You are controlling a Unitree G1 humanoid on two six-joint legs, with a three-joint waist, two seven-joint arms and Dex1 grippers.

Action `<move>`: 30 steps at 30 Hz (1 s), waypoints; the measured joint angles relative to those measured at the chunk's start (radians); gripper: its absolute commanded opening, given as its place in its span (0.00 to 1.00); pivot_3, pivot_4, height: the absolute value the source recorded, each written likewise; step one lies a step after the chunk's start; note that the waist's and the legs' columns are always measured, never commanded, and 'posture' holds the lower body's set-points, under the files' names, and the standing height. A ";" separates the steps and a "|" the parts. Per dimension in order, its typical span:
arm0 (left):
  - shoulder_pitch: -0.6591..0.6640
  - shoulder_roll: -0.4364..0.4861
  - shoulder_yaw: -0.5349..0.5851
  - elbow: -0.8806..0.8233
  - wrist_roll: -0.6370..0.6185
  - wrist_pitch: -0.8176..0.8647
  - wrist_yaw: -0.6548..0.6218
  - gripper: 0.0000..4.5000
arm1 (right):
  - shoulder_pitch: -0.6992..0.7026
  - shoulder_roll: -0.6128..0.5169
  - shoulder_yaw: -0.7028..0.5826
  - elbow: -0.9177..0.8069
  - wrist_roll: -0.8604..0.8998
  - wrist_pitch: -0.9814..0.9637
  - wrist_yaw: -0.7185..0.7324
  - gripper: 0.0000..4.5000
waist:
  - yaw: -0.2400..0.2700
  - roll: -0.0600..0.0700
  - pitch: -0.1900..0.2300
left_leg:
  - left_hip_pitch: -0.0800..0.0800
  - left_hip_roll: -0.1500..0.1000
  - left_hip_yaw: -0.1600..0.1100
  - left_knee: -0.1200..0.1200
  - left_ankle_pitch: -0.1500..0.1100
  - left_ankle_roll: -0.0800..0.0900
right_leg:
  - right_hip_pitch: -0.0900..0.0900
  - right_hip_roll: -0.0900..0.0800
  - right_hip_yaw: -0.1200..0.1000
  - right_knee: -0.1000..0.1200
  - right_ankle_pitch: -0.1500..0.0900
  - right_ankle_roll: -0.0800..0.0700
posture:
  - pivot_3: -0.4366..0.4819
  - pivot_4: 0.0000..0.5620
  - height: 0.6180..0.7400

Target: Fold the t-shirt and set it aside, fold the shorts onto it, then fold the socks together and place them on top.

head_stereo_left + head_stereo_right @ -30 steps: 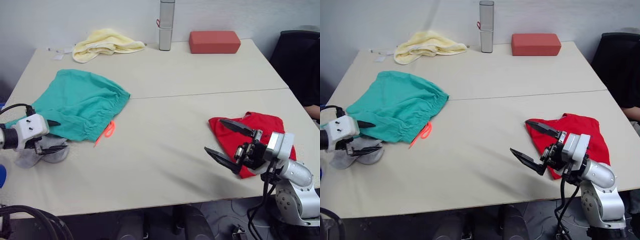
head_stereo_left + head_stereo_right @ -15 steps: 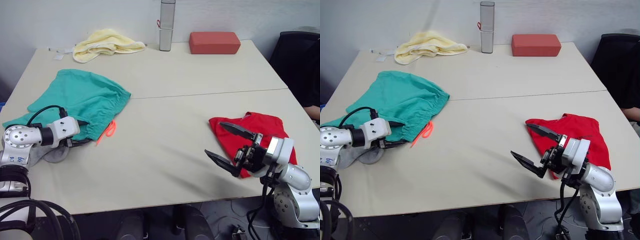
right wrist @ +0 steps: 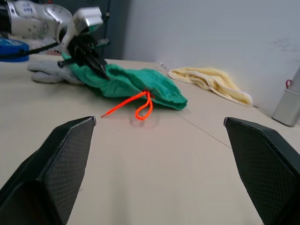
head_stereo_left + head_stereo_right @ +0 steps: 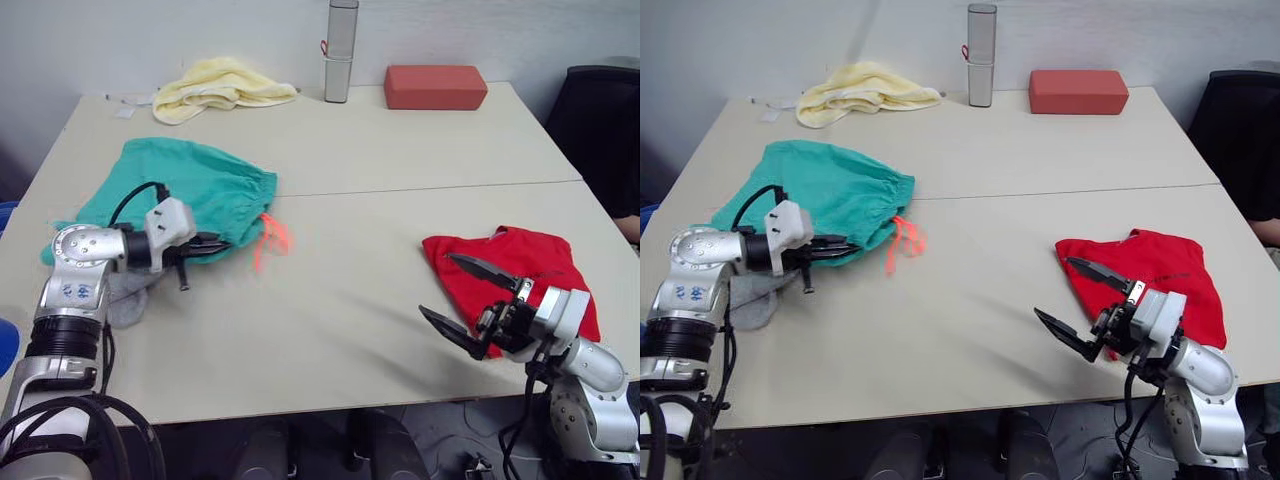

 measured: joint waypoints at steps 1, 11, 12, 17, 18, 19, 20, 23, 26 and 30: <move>0.002 -0.014 -0.008 -0.070 -0.023 0.066 0.008 0.01 | 0.011 -0.011 -0.021 0.010 0.003 -0.009 0.008 1.00 | 0.002 0.000 0.000 | 0.000 0.000 0.000 0.000 0.000 0.000 | 0.000 0.000 0.000 0.000 0.000 0.000 | 0.48 0.27 1.00; 0.102 -0.221 -0.229 -0.431 -0.107 0.449 0.107 0.01 | 0.116 -0.089 -0.163 0.073 0.040 -0.020 0.112 1.00 | 0.011 0.001 0.000 | 0.001 0.000 -0.001 0.001 0.001 0.000 | 0.002 0.001 0.002 0.000 0.000 0.000 | 0.48 0.27 1.00; 0.101 -0.244 -0.246 -0.431 -0.105 0.465 0.116 0.01 | 0.122 -0.091 -0.173 0.072 0.043 -0.020 0.117 1.00 | 0.010 0.001 0.000 | 0.002 0.000 -0.001 0.002 0.001 0.000 | 0.002 0.001 0.002 -0.002 0.000 0.000 | 0.48 0.27 1.00; 0.108 -0.399 -0.337 -0.433 -0.092 0.482 0.185 0.01 | 0.141 -0.096 -0.176 0.061 0.042 -0.006 0.118 1.00 | 0.010 0.001 -0.001 | 0.002 0.000 -0.002 0.001 0.001 0.000 | 0.003 0.000 0.002 -0.004 0.000 0.000 | 0.48 0.27 1.00; 0.117 -0.412 -0.354 -0.433 -0.082 0.479 0.200 0.01 | 0.142 -0.097 -0.176 0.049 0.040 0.001 0.108 1.00 | 0.008 0.001 -0.001 | 0.002 0.000 -0.002 0.001 0.001 0.000 | 0.003 0.000 0.002 -0.004 0.000 0.000 | 0.48 0.27 1.00; 0.126 -0.422 -0.359 -0.433 -0.076 0.476 0.213 0.01 | 0.142 -0.100 -0.176 0.040 0.037 0.010 0.100 1.00 | 0.006 0.002 -0.001 | 0.002 0.000 -0.002 0.001 0.001 0.000 | 0.002 0.000 0.002 -0.004 0.000 0.000 | 0.48 0.27 1.00; 0.139 -0.435 -0.356 -0.433 -0.075 0.477 0.233 0.05 | 0.145 -0.104 -0.175 0.028 0.032 0.021 0.087 1.00 | 0.006 0.002 -0.001 | 0.002 0.000 -0.002 0.001 0.001 0.000 | 0.002 0.000 0.002 -0.004 0.000 0.000 | 0.48 0.27 1.00; 0.173 -0.448 -0.323 -0.433 -0.076 0.453 0.270 0.21 | 0.145 -0.105 -0.159 -0.018 0.017 0.071 0.044 1.00 | 0.008 0.002 -0.001 | 0.003 0.000 -0.003 0.001 0.002 -0.001 | 0.002 0.000 0.002 -0.003 -0.001 -0.001 | 0.48 0.27 1.00; 0.193 -0.395 -0.268 -0.446 -0.099 0.432 0.244 0.41 | 0.144 -0.123 -0.129 -0.053 -0.003 0.105 0.022 1.00 | 0.008 0.002 -0.001 | 0.003 0.000 -0.003 0.001 0.002 -0.001 | 0.002 0.000 0.002 -0.003 -0.001 -0.001 | 0.48 0.27 1.00; 0.256 -0.225 -0.122 -0.524 -0.210 0.418 0.109 0.68 | 0.109 -0.150 -0.096 -0.072 -0.043 0.152 -0.016 1.00 | 0.004 0.003 -0.001 | 0.002 0.001 -0.003 0.001 0.001 -0.002 | 0.002 0.000 0.001 -0.003 -0.001 -0.002 | 0.48 0.27 1.00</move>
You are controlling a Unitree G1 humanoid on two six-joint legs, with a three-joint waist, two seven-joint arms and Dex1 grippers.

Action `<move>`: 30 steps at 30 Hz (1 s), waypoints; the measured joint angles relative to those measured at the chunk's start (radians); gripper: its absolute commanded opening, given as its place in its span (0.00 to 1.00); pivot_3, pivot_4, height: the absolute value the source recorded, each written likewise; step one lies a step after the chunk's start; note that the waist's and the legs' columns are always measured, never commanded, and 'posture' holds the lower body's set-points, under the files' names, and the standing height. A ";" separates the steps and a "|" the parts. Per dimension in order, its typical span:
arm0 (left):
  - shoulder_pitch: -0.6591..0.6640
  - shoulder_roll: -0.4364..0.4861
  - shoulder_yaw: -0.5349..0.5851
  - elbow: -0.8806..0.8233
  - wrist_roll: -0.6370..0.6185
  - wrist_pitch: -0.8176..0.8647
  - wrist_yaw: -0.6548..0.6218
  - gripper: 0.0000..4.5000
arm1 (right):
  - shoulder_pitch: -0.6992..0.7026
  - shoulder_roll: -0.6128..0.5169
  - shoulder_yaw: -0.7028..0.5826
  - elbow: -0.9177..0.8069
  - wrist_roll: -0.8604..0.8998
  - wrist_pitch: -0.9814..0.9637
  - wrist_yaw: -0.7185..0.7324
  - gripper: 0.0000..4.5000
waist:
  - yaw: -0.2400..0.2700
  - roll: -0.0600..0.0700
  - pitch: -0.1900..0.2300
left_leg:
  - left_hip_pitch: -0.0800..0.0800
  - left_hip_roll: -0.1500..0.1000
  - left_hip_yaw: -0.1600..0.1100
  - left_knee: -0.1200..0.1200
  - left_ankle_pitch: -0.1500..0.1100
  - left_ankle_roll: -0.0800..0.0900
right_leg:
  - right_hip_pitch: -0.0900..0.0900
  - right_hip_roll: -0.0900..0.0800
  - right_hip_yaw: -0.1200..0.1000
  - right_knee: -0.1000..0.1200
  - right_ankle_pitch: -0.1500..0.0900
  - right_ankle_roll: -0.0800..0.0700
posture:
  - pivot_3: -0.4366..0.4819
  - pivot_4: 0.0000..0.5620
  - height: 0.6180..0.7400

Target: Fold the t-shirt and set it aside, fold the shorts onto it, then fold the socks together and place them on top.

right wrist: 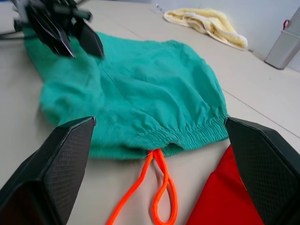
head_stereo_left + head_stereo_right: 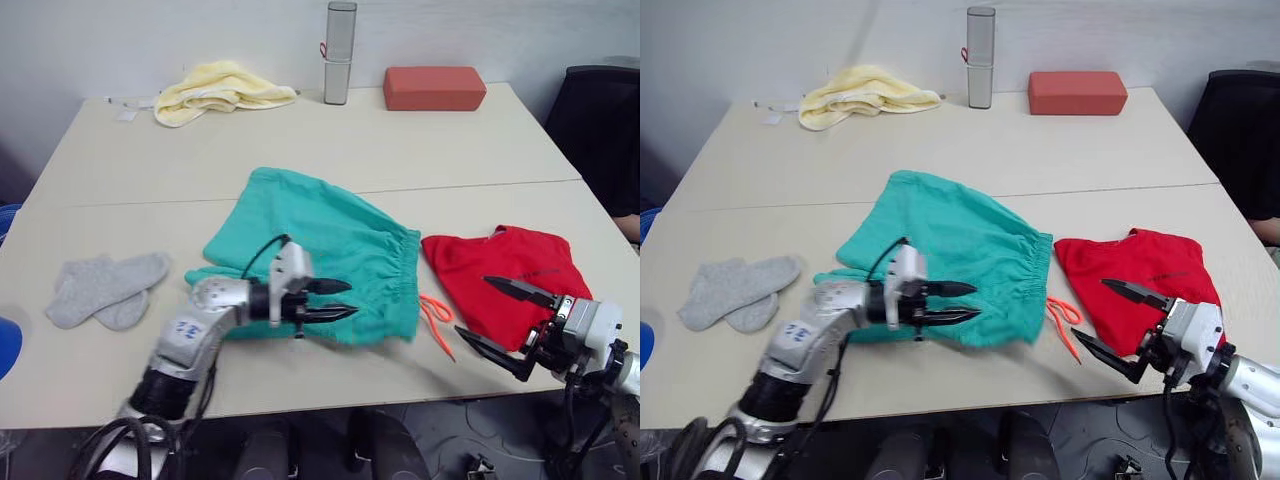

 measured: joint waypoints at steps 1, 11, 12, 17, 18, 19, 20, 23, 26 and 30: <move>0.022 0.038 0.042 -0.016 -0.035 0.000 -0.036 0.75 | -0.013 -0.014 0.015 -0.013 -0.008 0.018 -0.006 1.00 | 0.000 0.000 0.000 | 0.000 0.000 0.000 0.000 0.000 0.000 | 0.000 0.000 0.000 0.000 0.000 0.000 | 0.48 0.27 1.00; 0.112 0.321 0.223 0.331 0.120 -0.514 -0.270 0.99 | -0.047 -0.093 0.239 -0.163 -0.115 0.125 -0.003 1.00 | 0.007 0.000 0.000 | -0.002 0.000 -0.001 0.000 -0.003 0.001 | -0.001 -0.002 -0.002 -0.002 0.000 -0.001 | 0.48 0.27 1.00; 0.103 0.328 0.220 0.370 0.138 -0.546 -0.273 0.99 | -0.051 -0.094 0.262 -0.165 -0.144 0.121 -0.005 1.00 | 0.006 0.000 0.000 | -0.002 0.000 -0.001 0.000 -0.003 0.001 | -0.001 -0.002 -0.002 -0.002 0.000 0.000 | 0.48 0.27 1.00; 0.037 0.344 0.211 0.490 0.206 -0.648 -0.259 0.99 | -0.076 -0.102 0.359 -0.166 -0.271 0.100 -0.015 1.00 | 0.004 0.000 0.001 | -0.003 0.000 -0.001 0.000 -0.003 0.001 | -0.001 -0.001 -0.003 -0.003 0.000 0.000 | 0.48 0.27 1.00; 0.018 0.343 0.205 0.511 0.224 -0.669 -0.246 0.99 | -0.078 -0.102 0.372 -0.166 -0.294 0.099 -0.025 1.00 | 0.004 0.000 0.001 | -0.003 0.000 -0.001 0.000 -0.003 0.001 | -0.001 -0.001 -0.003 -0.003 0.000 0.000 | 0.48 0.27 1.00; 0.002 0.341 0.201 0.531 0.239 -0.682 -0.235 0.99 | -0.081 -0.100 0.382 -0.165 -0.314 0.097 -0.038 1.00 | 0.004 0.000 0.001 | -0.003 0.000 0.000 0.000 -0.003 0.001 | -0.001 -0.001 -0.003 -0.002 0.000 0.000 | 0.48 0.27 1.00; -0.013 0.338 0.192 0.551 0.253 -0.692 -0.227 0.99 | -0.084 -0.092 0.391 -0.163 -0.334 0.096 -0.055 1.00 | 0.003 0.000 0.001 | -0.003 0.000 0.000 0.000 -0.003 0.001 | -0.001 -0.001 -0.003 -0.002 0.000 0.000 | 0.48 0.27 1.00; -0.040 0.320 0.154 0.577 0.280 -0.686 -0.215 0.99 | -0.110 -0.067 0.415 -0.146 -0.380 0.095 -0.096 1.00 | 0.002 0.000 0.000 | -0.003 0.000 0.001 0.000 -0.003 0.001 | -0.001 0.000 -0.003 -0.002 0.000 0.001 | 0.48 0.27 1.00; -0.058 0.310 0.125 0.608 0.297 -0.670 -0.209 1.00 | -0.128 -0.060 0.432 -0.133 -0.420 0.083 -0.128 0.91 | 0.002 -0.001 0.001 | -0.003 0.000 0.001 0.000 -0.003 0.001 | -0.002 0.000 -0.003 -0.002 0.000 0.001 | 0.48 0.27 1.00; -0.095 0.307 0.108 0.644 0.325 -0.663 -0.185 0.87 | -0.140 -0.057 0.440 -0.126 -0.467 0.052 -0.158 0.64 | 0.001 -0.001 0.001 | -0.003 0.000 0.001 0.000 -0.003 0.001 | -0.001 0.000 -0.003 -0.002 0.000 0.001 | 0.48 0.27 1.00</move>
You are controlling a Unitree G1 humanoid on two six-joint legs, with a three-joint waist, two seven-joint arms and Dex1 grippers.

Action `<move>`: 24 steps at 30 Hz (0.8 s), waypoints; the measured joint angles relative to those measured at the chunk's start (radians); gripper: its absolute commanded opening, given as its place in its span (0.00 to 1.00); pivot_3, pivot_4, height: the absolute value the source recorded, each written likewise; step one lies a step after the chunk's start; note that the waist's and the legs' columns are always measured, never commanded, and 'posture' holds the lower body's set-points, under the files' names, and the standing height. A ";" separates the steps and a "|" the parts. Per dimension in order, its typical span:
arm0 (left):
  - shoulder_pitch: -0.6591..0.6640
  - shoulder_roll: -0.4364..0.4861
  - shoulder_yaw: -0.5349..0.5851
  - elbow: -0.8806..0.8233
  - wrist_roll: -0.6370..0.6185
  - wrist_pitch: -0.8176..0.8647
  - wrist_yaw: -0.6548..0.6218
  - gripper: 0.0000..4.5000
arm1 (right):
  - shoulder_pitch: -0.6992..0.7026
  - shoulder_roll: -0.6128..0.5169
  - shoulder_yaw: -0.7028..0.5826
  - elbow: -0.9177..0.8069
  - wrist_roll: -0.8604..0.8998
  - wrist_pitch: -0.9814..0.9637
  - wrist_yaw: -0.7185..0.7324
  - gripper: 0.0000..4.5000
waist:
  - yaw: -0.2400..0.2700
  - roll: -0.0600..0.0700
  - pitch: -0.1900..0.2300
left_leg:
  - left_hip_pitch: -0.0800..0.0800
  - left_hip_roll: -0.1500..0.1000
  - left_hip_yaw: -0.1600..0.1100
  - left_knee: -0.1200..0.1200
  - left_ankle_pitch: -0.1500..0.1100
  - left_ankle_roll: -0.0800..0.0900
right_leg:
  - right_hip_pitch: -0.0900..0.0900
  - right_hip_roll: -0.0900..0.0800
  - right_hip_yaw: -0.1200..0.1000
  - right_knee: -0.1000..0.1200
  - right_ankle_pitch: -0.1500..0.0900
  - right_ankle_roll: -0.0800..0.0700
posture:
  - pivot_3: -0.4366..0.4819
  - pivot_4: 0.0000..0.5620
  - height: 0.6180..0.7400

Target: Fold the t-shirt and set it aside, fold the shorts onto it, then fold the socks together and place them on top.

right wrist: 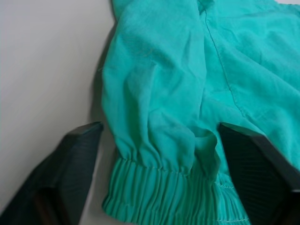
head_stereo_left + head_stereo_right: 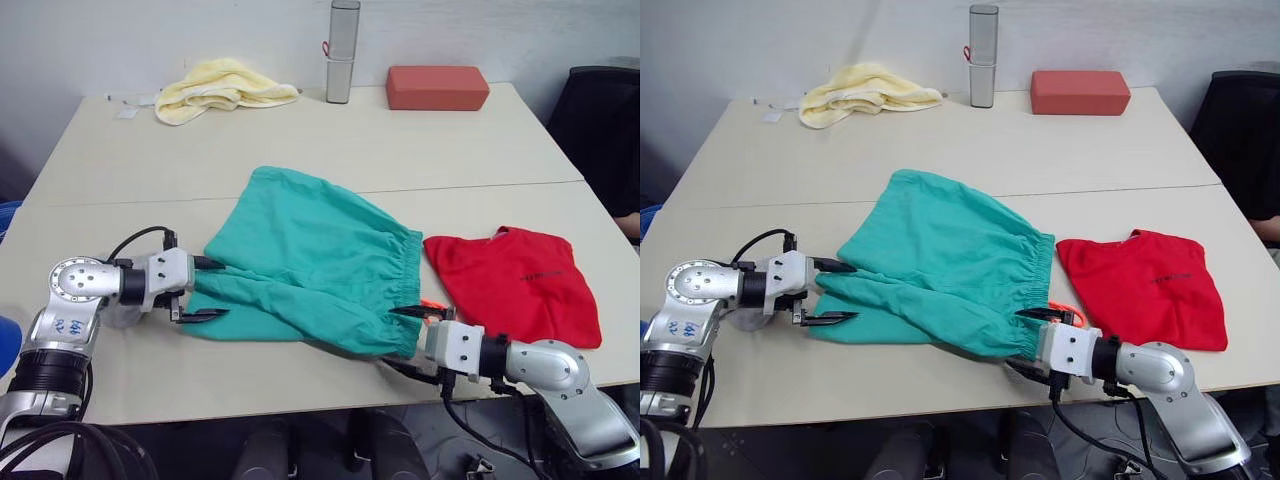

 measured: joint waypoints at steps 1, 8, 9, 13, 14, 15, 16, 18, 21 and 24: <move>-0.003 -0.002 -0.004 0.001 0.003 0.001 0.004 0.80 | -0.002 0.000 0.000 0.001 -0.008 -0.011 -0.005 0.57 | 0.000 0.000 0.000 | 0.000 0.000 0.000 0.000 0.000 0.000 | 0.000 0.000 0.000 0.000 0.000 0.000 | 0.48 0.27 1.00; 0.009 0.002 -0.014 0.017 -0.001 0.016 -0.030 0.33 | 0.037 -0.001 0.008 0.008 -0.020 -0.094 0.003 0.03 | -0.001 0.000 0.000 | 0.000 0.000 0.000 0.000 0.000 0.000 | 0.000 0.000 0.000 0.004 0.000 0.000 | 0.48 0.27 1.00; 0.023 0.008 -0.012 0.009 -0.013 0.024 -0.045 0.25 | 0.043 -0.001 0.007 0.015 -0.019 -0.104 0.004 0.00 | -0.001 0.000 0.000 | 0.000 0.000 0.000 0.000 0.000 0.000 | 0.000 0.000 0.000 0.004 0.000 0.000 | 0.48 0.27 1.00; 0.123 0.026 0.025 -0.116 -0.144 0.080 -0.157 0.01 | 0.067 -0.012 -0.016 0.027 0.026 -0.133 0.024 0.00 | -0.006 0.000 0.000 | 0.000 0.001 0.000 0.000 0.000 0.000 | 0.000 0.000 0.001 0.004 0.000 0.000 | 0.48 0.27 1.00; 0.160 0.034 0.041 -0.169 -0.193 0.097 -0.189 0.01 | 0.074 -0.021 -0.028 0.028 0.039 -0.144 0.034 0.00 | -0.008 0.000 0.000 | 0.000 0.001 0.000 0.000 0.000 0.000 | 0.000 0.000 0.001 0.003 0.000 0.000 | 0.48 0.27 1.00; 0.194 0.042 0.056 -0.218 -0.233 0.113 -0.218 0.01 | 0.085 -0.034 -0.045 0.032 0.051 -0.156 0.044 0.00 | -0.009 0.000 0.000 | 0.000 0.001 0.000 0.000 0.000 0.000 | 0.000 0.000 0.001 0.003 0.000 0.000 | 0.48 0.27 1.00; 0.220 0.049 0.069 -0.253 -0.259 0.124 -0.231 0.01 | 0.093 -0.044 -0.056 0.036 0.060 -0.162 0.052 0.00 | -0.010 0.000 0.000 | 0.000 0.001 0.000 0.000 0.000 0.000 | 0.000 0.000 0.001 0.000 0.000 0.000 | 0.48 0.27 1.00; 0.295 0.075 0.103 -0.339 -0.299 0.144 -0.248 0.01 | 0.112 -0.060 -0.089 0.050 0.097 -0.176 0.077 0.00 | -0.011 0.000 0.000 | 0.001 0.001 0.000 0.000 0.000 0.000 | 0.001 0.000 0.001 -0.001 0.000 0.000 | 0.48 0.27 1.00; 0.401 0.094 0.158 -0.438 -0.319 0.167 -0.237 0.01 | 0.133 -0.080 -0.139 0.090 0.150 -0.186 0.113 0.00 | -0.011 0.000 0.000 | 0.002 0.001 -0.001 0.000 0.000 0.000 | 0.001 0.000 0.001 -0.001 0.000 0.000 | 0.48 0.27 1.00; 0.490 0.089 0.191 -0.511 -0.313 0.192 -0.167 0.01 | 0.144 -0.080 -0.174 0.098 0.211 -0.181 0.131 0.00 | -0.007 0.000 0.000 | 0.002 0.001 -0.001 0.000 0.000 -0.001 | 0.001 0.000 0.002 -0.001 -0.001 -0.001 | 0.48 0.27 1.00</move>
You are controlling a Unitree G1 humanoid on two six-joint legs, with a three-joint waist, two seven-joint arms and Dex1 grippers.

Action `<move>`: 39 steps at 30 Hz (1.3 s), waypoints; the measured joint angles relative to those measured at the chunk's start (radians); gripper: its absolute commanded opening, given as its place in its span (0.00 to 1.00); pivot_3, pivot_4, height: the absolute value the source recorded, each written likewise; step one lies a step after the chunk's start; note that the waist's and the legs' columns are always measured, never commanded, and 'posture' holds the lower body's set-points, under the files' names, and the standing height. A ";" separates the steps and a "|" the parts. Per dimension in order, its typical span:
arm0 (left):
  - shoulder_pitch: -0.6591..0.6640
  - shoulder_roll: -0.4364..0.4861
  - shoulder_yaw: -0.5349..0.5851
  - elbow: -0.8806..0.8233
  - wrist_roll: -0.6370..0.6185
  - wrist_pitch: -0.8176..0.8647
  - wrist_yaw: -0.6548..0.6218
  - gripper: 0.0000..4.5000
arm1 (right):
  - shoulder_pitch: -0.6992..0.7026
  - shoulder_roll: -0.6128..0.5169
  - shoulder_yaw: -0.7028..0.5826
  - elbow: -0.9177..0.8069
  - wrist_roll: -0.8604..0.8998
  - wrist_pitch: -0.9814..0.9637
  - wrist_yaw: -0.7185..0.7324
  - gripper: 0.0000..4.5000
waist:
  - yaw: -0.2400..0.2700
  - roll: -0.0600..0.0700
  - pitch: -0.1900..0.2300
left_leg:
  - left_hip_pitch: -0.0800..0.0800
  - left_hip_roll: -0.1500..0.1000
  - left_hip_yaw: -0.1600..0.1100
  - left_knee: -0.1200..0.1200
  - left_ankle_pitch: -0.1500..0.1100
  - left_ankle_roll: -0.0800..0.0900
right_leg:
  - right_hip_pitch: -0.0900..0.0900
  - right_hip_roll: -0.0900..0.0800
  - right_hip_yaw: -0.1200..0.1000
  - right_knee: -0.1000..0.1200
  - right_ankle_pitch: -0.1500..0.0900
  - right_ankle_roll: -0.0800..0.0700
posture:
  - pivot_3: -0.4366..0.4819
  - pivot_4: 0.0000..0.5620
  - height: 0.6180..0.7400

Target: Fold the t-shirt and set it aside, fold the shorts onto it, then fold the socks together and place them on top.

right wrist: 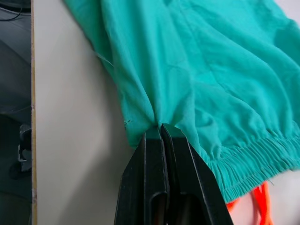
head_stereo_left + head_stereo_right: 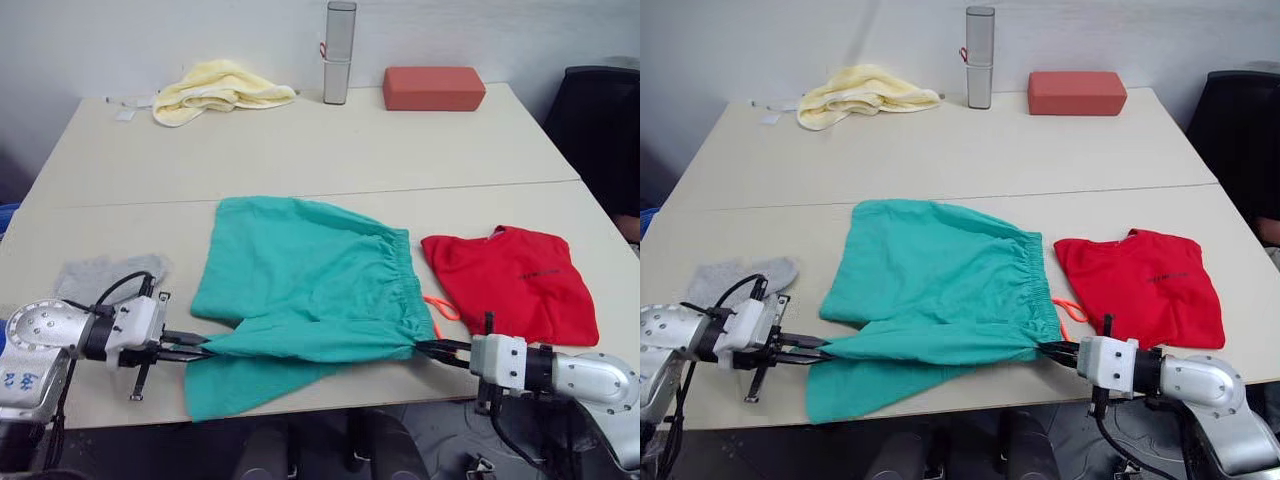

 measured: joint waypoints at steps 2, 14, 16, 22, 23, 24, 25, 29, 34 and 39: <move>0.022 -0.019 0.019 -0.015 0.002 0.081 0.097 0.00 | 0.024 0.000 -0.016 -0.010 0.056 0.051 0.006 0.13 | 0.007 0.000 0.000 | 0.000 0.000 -0.001 0.000 0.000 0.000 | 0.000 0.000 0.000 0.000 0.000 0.000 | 0.48 0.27 1.00; 0.019 -0.023 0.131 -0.001 -0.004 0.082 0.207 0.76 | 0.071 -0.020 -0.021 -0.046 0.055 -0.003 0.104 1.00 | 0.009 0.000 0.000 | 0.000 0.000 -0.001 -0.001 -0.001 -0.001 | 0.000 0.000 0.000 0.000 0.000 0.000 | 0.48 0.27 1.00; 0.039 -0.025 0.169 0.003 -0.003 -0.057 0.139 0.89 | 0.070 -0.017 -0.010 -0.046 0.017 -0.036 0.099 1.00 | 0.007 0.000 0.000 | 0.000 0.000 0.000 -0.001 -0.001 -0.002 | -0.001 0.000 0.000 -0.001 0.000 -0.001 | 0.48 0.27 1.00; 0.176 -0.059 0.218 -0.003 0.005 -0.322 0.023 0.99 | 0.019 0.016 0.057 0.005 -0.109 -0.119 0.047 1.00 | 0.001 0.000 0.000 | 0.000 0.001 0.000 -0.001 -0.002 -0.002 | -0.001 0.000 -0.001 -0.001 -0.001 -0.002 | 0.48 0.27 1.00; 0.201 -0.067 0.218 -0.004 0.010 -0.355 0.013 0.99 | 0.003 0.023 0.061 0.016 -0.125 -0.125 0.038 1.00 | 0.001 0.000 0.000 | 0.000 0.001 0.000 -0.001 -0.002 -0.002 | -0.001 0.000 -0.001 -0.001 -0.001 -0.002 | 0.48 0.27 1.00; 0.227 -0.079 0.213 -0.005 0.022 -0.393 0.004 0.99 | -0.018 0.030 0.066 0.024 -0.142 -0.131 0.024 1.00 | 0.001 0.000 0.000 | 0.000 0.001 0.000 -0.001 -0.002 -0.002 | -0.001 0.000 -0.001 -0.001 -0.001 -0.002 | 0.48 0.27 1.00; 0.237 -0.083 0.209 -0.005 0.026 -0.408 0.004 0.99 | -0.026 0.031 0.070 0.027 -0.148 -0.135 0.018 1.00 | 0.002 0.000 0.000 | 0.000 0.001 0.000 -0.001 -0.002 -0.002 | -0.001 0.000 -0.001 -0.001 -0.001 -0.002 | 0.48 0.27 1.00; 0.301 -0.105 0.179 -0.009 0.055 -0.472 0.005 0.99 | -0.059 0.033 0.101 0.052 -0.194 -0.143 -0.009 0.96 | 0.011 0.000 0.000 | 0.000 0.001 0.000 -0.001 -0.002 -0.001 | -0.001 0.000 -0.001 -0.001 -0.001 -0.002 | 0.48 0.27 1.00; 0.320 -0.110 0.169 -0.007 0.074 -0.556 0.018 1.00 | -0.096 0.033 0.122 0.082 -0.220 -0.149 -0.031 0.65 | 0.007 0.000 0.000 | 0.000 0.001 0.000 -0.001 -0.002 0.000 | -0.001 0.000 -0.001 -0.001 -0.001 -0.002 | 0.48 0.27 1.00; 0.344 -0.108 0.149 0.037 0.099 -0.594 0.027 1.00 | -0.130 0.045 0.147 0.100 -0.232 -0.161 -0.050 0.26 | 0.004 0.000 0.000 | 0.000 0.001 0.000 -0.001 -0.002 0.000 | -0.001 0.000 -0.001 -0.001 -0.001 -0.002 | 0.48 0.27 1.00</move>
